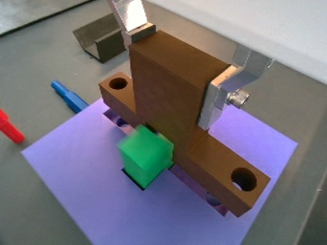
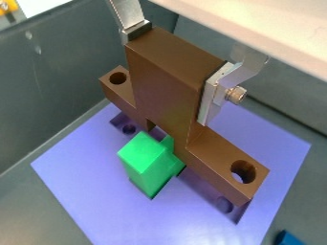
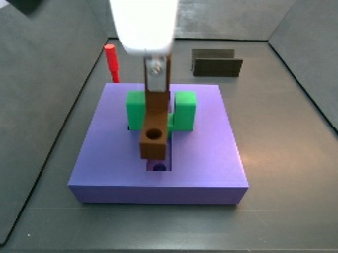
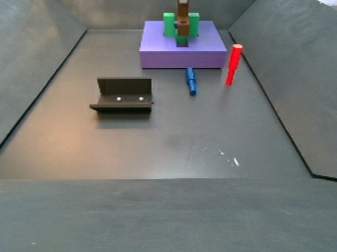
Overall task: Pick up the brown object. Move up. Move to above the board. Insert the brown object.
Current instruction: Insert the brown object.
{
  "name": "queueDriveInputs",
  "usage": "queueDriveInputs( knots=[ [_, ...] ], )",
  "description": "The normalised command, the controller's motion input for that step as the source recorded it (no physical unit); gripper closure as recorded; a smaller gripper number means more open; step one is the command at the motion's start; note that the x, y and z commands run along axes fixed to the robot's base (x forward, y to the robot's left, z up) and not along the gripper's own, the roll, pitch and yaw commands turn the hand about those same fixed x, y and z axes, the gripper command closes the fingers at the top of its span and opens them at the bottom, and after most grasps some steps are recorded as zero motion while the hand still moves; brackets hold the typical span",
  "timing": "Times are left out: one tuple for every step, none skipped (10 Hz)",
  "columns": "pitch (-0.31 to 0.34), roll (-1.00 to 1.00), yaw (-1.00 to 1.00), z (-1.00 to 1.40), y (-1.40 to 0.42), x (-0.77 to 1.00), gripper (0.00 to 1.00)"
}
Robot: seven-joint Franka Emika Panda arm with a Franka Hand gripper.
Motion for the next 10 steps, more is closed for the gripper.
queueDriveInputs(
  knots=[
    [0.000, 0.11, 0.07, -0.31, 0.07, 0.26, 1.00],
    [0.000, 0.12, 0.10, -0.34, 0.04, 0.23, 1.00],
    [0.000, 0.15, 0.08, -0.29, 0.00, 0.13, 1.00],
    [0.000, 0.12, 0.01, -0.28, -0.01, 0.00, 1.00],
    [0.000, 0.08, 0.00, -0.27, 0.00, 0.00, 1.00],
    [0.000, 0.01, 0.00, -0.12, 0.09, -0.04, 1.00],
    [-0.009, -0.01, 0.05, 0.00, 0.30, -0.18, 1.00],
    [-0.024, 0.00, 0.18, 0.00, 0.03, -0.21, 1.00],
    [0.000, 0.01, 0.12, -0.03, -0.10, 0.03, 1.00],
    [0.000, 0.03, 0.00, -0.15, -0.17, 0.01, 1.00]
  ],
)
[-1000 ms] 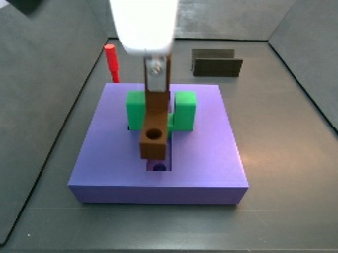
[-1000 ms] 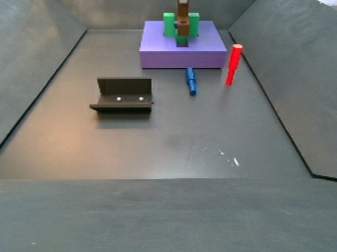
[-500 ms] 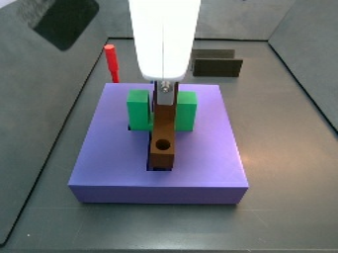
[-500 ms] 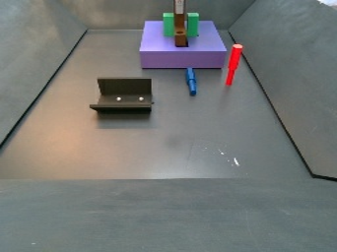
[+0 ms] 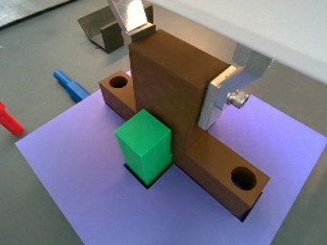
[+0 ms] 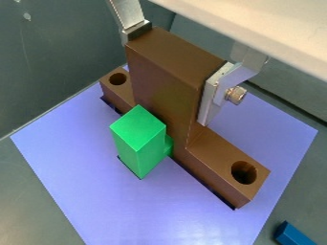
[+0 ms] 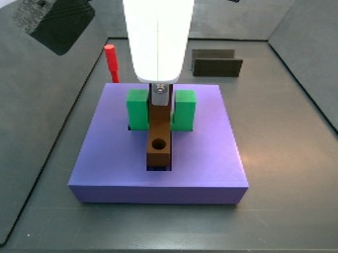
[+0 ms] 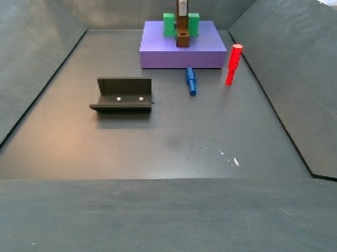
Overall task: Pick up the brown object. Move up. Move to above the board. Insert the brown object.
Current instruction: Insert the brown object.
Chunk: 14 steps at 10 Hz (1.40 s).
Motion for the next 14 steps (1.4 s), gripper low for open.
queueDriveInputs(
  knots=[
    [0.000, 0.02, 0.00, -0.25, -0.28, 0.01, 1.00],
    [0.000, 0.03, -0.02, -0.31, -0.35, 0.14, 1.00],
    [0.000, 0.04, 0.00, -0.40, -0.15, 0.08, 1.00],
    [0.000, 0.06, 0.00, -0.45, 0.11, 0.02, 1.00],
    [-0.019, 0.07, 0.00, -0.69, 0.21, 0.00, 1.00],
    [-0.080, -0.01, 0.00, -1.00, 0.10, 0.00, 1.00],
    [-0.031, -0.12, 0.00, -0.67, 0.00, 0.25, 1.00],
    [0.000, -0.04, 0.00, -0.41, 0.00, 0.42, 1.00],
    [-0.017, 0.00, 0.03, -0.37, 0.00, 0.14, 1.00],
    [-0.067, 0.00, 0.03, -0.35, -0.01, -0.03, 1.00],
    [-0.150, 0.13, 0.00, -0.47, -0.11, -0.27, 1.00],
    [-0.173, 0.35, 0.00, -0.59, -0.19, -0.33, 1.00],
    [-0.047, 0.14, 0.00, -0.39, -0.01, -0.03, 1.00],
    [0.000, 0.00, 0.00, 0.00, 0.00, 0.00, 1.00]
  ],
)
